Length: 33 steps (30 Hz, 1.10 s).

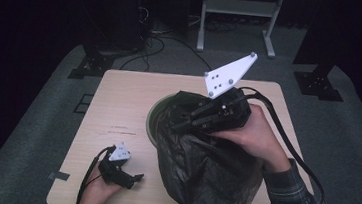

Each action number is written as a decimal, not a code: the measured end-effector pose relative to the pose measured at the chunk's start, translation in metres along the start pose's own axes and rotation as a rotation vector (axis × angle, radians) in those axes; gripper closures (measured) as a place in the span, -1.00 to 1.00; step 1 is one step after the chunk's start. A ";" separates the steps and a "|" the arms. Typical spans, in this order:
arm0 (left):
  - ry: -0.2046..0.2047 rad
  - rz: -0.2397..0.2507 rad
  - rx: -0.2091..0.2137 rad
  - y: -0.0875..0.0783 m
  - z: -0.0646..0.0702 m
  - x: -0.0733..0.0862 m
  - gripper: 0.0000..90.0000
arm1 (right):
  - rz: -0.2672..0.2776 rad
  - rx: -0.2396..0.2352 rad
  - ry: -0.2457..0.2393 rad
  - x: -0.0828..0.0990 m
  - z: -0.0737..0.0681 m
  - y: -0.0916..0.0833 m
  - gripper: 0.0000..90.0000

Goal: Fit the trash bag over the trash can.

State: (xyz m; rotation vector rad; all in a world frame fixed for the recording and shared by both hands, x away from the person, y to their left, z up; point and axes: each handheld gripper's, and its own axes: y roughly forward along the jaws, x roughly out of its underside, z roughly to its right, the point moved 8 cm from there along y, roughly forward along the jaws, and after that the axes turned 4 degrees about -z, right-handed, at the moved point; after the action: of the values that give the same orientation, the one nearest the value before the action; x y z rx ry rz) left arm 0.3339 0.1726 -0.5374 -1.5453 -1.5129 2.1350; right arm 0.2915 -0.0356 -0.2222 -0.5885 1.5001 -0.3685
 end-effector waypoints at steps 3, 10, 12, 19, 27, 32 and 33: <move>-0.007 0.041 -0.005 -0.008 -0.002 -0.009 -1.00 | -0.005 -0.024 -0.002 0.004 -0.004 0.000 0.99; -0.003 0.194 0.028 -0.053 -0.005 -0.049 -0.92 | 0.000 -0.042 -0.007 0.006 -0.013 -0.011 0.99; 0.016 0.237 0.038 -0.070 -0.005 -0.063 -0.84 | 0.009 -0.043 -0.004 0.006 -0.013 -0.015 0.99; 0.123 0.330 0.073 -0.109 0.000 -0.119 -0.80 | 0.018 -0.037 0.011 0.009 -0.007 -0.018 0.99; 0.218 0.383 0.103 -0.116 0.018 -0.161 -0.74 | 0.043 -0.034 0.015 0.001 -0.001 -0.025 0.99; 0.220 0.404 0.115 -0.114 0.021 -0.169 -0.71 | 0.033 0.025 0.080 0.013 0.023 -0.028 0.99; 0.221 0.405 0.112 -0.114 0.021 -0.169 -0.71 | 0.036 0.026 0.094 0.016 0.027 -0.029 0.99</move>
State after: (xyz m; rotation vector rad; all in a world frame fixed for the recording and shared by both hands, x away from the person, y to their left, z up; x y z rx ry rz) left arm 0.3495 0.1187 -0.3404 -2.1080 -1.0634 2.0977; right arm 0.3230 -0.0641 -0.2197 -0.5284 1.5914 -0.3919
